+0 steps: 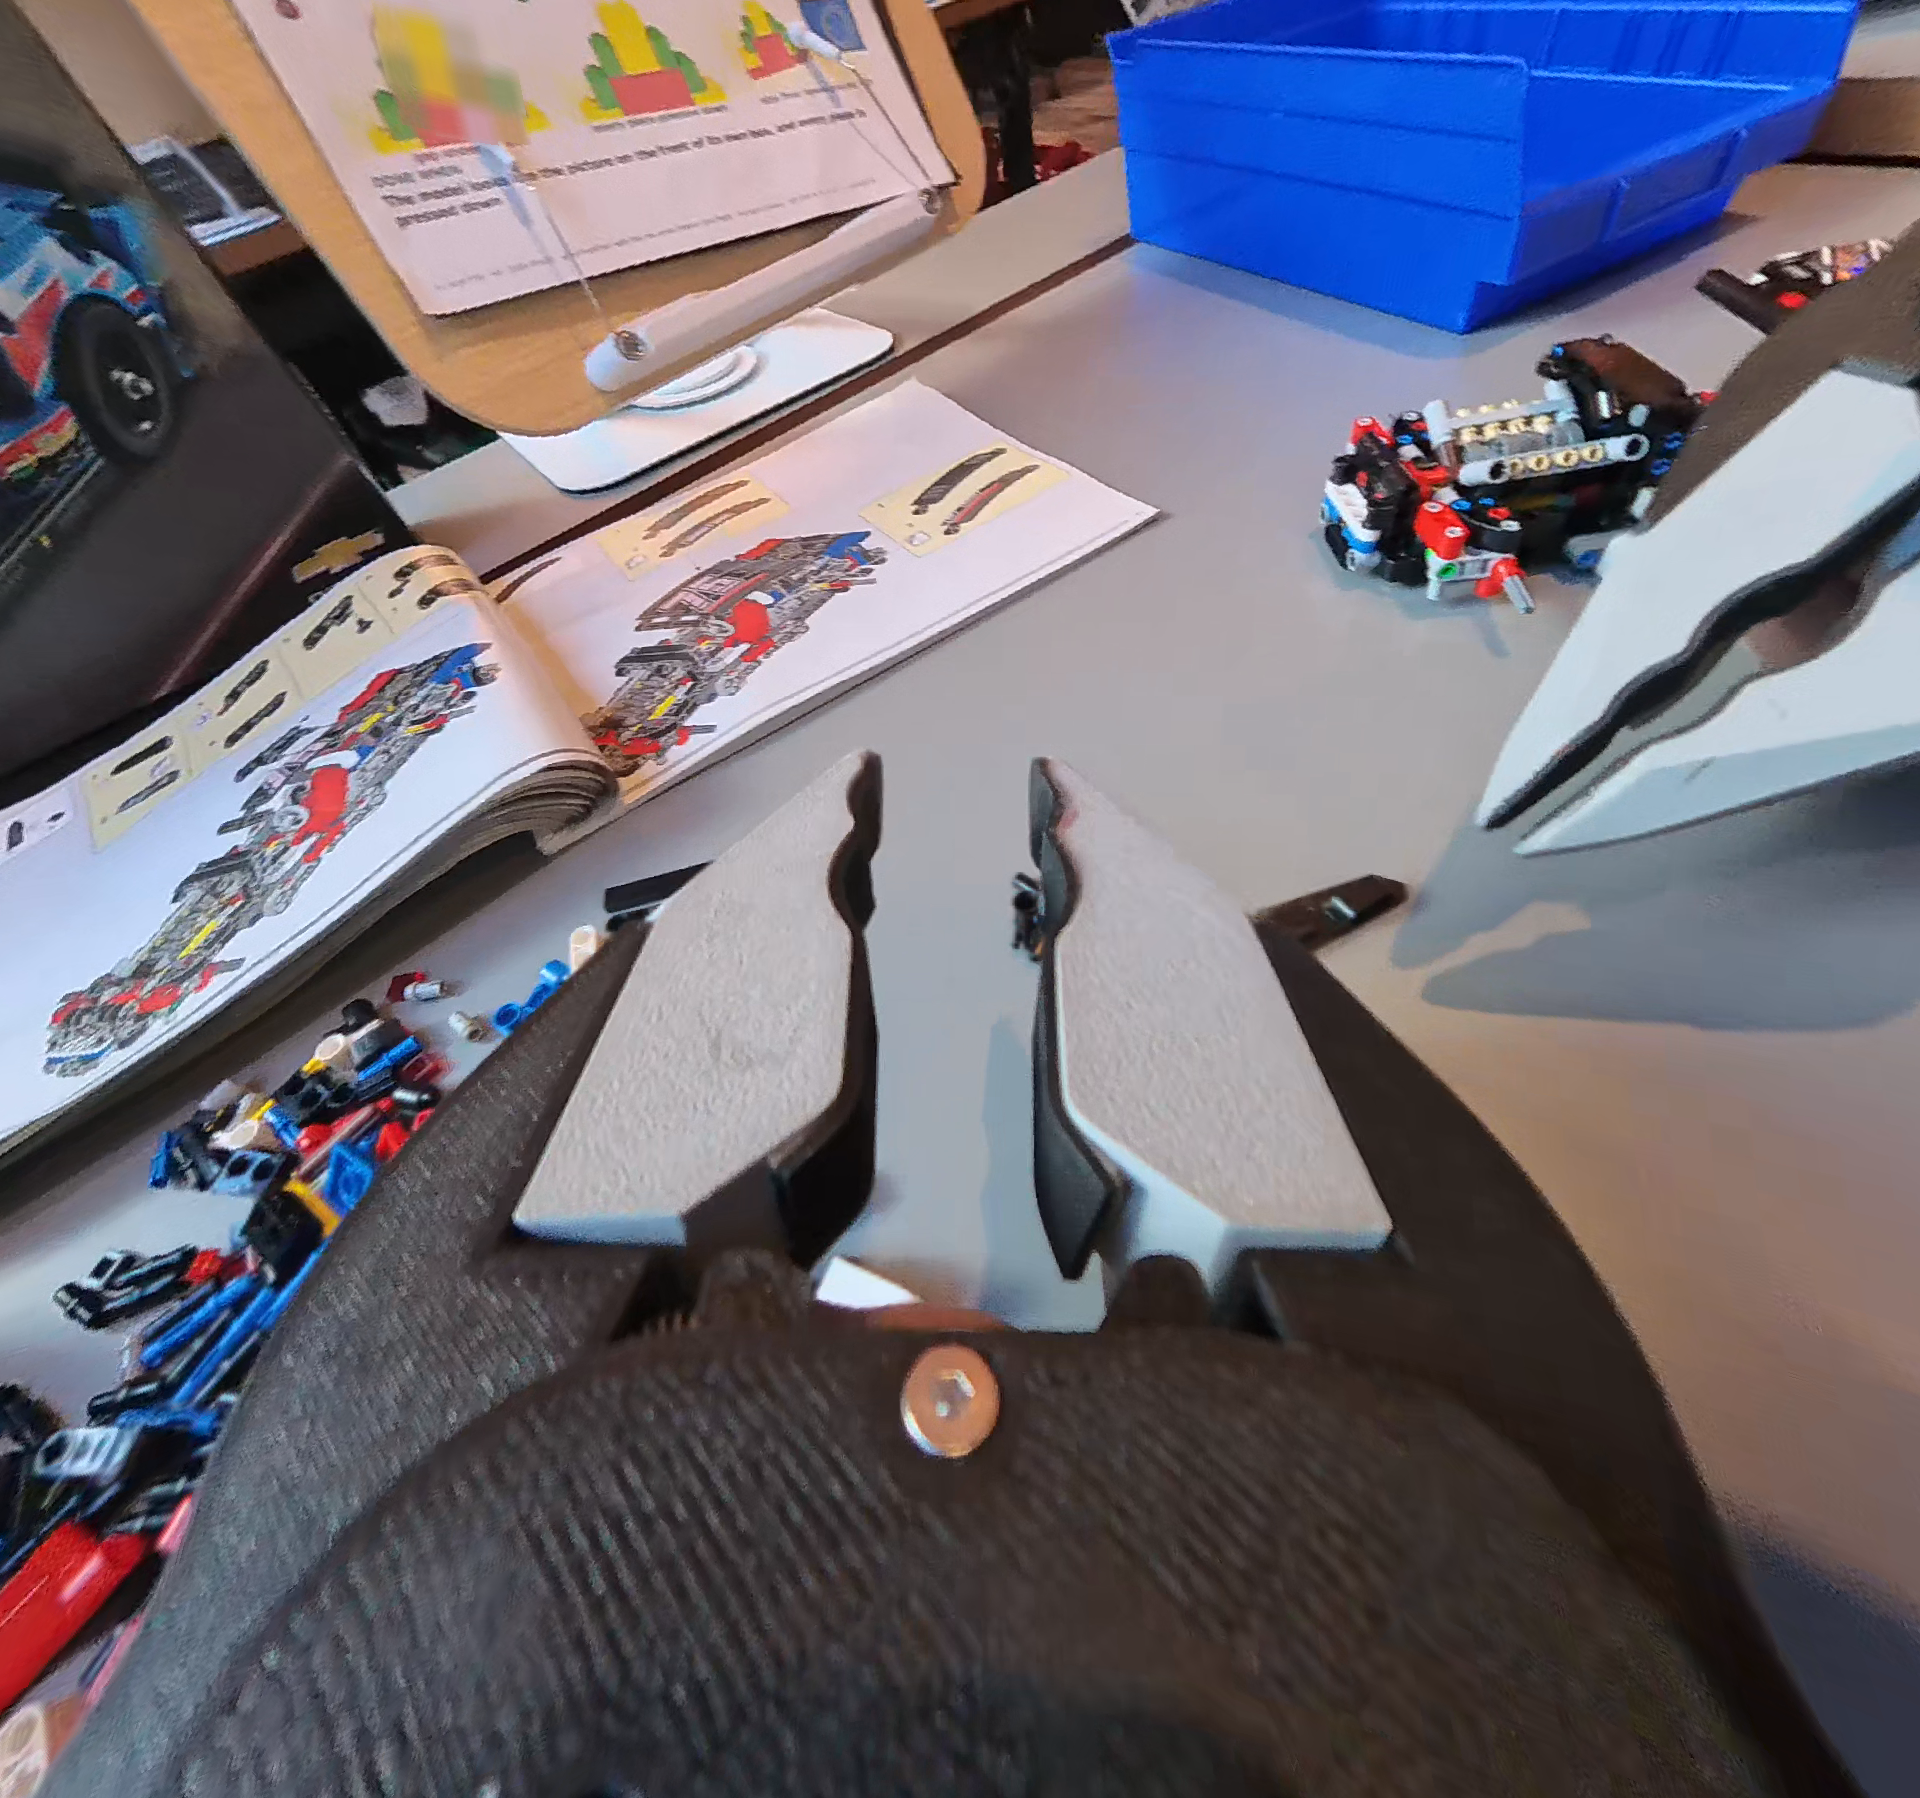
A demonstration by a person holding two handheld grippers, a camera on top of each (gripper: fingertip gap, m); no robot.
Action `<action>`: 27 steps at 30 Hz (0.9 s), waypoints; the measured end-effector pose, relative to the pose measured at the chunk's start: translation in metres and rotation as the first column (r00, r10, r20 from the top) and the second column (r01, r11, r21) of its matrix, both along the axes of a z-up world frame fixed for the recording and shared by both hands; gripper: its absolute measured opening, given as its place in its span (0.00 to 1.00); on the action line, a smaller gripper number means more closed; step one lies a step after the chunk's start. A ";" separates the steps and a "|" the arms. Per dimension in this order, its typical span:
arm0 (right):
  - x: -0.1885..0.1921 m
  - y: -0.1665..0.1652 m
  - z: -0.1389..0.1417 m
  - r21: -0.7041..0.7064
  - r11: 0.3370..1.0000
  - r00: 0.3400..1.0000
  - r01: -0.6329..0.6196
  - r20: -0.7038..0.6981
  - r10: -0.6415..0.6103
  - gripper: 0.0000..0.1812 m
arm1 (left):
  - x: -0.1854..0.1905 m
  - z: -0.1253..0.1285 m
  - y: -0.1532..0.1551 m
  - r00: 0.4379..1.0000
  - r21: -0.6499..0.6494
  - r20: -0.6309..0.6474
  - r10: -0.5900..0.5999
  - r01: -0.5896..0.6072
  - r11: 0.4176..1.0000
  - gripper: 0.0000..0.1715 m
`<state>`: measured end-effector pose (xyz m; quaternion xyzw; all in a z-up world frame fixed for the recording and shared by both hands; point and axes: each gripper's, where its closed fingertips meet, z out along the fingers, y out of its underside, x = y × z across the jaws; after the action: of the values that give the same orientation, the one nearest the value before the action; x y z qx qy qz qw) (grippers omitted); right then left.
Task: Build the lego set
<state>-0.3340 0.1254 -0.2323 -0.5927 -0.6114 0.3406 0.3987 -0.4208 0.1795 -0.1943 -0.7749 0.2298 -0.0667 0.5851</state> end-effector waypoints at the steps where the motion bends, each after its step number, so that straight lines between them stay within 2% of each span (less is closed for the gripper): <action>1: 0.002 0.003 -0.001 0.016 1.000 1.000 0.019 0.007 -0.019 0.01 | -0.003 0.001 0.001 1.000 0.005 0.002 0.010 -0.010 1.000 0.15; 4: 0.008 0.009 -0.003 0.061 0.997 0.998 0.055 0.027 -0.057 0.01 | -0.004 0.002 0.001 0.999 0.025 -0.030 0.012 -0.011 1.000 0.15; 9: 0.010 0.006 0.003 0.069 0.995 0.998 0.067 -0.003 -0.067 0.01 | 0.005 0.002 0.001 0.986 0.115 -0.168 0.014 0.006 0.993 0.13; 12: 0.008 0.004 0.004 0.058 0.996 0.998 0.060 -0.018 -0.059 0.02 | 0.020 -0.001 0.002 0.990 0.098 -0.134 -0.043 0.057 0.994 0.16; 14: 0.008 0.004 0.000 0.047 0.997 0.998 0.058 -0.002 -0.058 0.08 | 0.030 0.008 0.003 0.992 0.110 -0.105 -0.071 0.082 0.991 0.20; 19: 0.002 0.007 0.005 0.025 0.999 0.999 0.043 -0.034 -0.042 0.18 | 0.047 0.036 0.007 0.984 0.155 -0.100 -0.149 0.163 0.974 0.22; 22: -0.009 0.014 0.007 0.021 0.999 0.998 0.033 -0.048 -0.032 0.27 | 0.052 0.038 0.015 0.978 0.133 -0.069 -0.197 0.205 0.970 0.27; 27: -0.022 0.034 0.012 0.074 0.995 0.995 0.068 -0.073 -0.063 0.37 | 0.047 0.033 0.026 0.977 0.160 -0.046 -0.209 0.214 0.964 0.33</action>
<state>-0.3557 0.1591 -0.2208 -0.5843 -0.5897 0.3243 0.4534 -0.3739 0.2058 -0.1611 -0.6961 0.3242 -0.0987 0.6329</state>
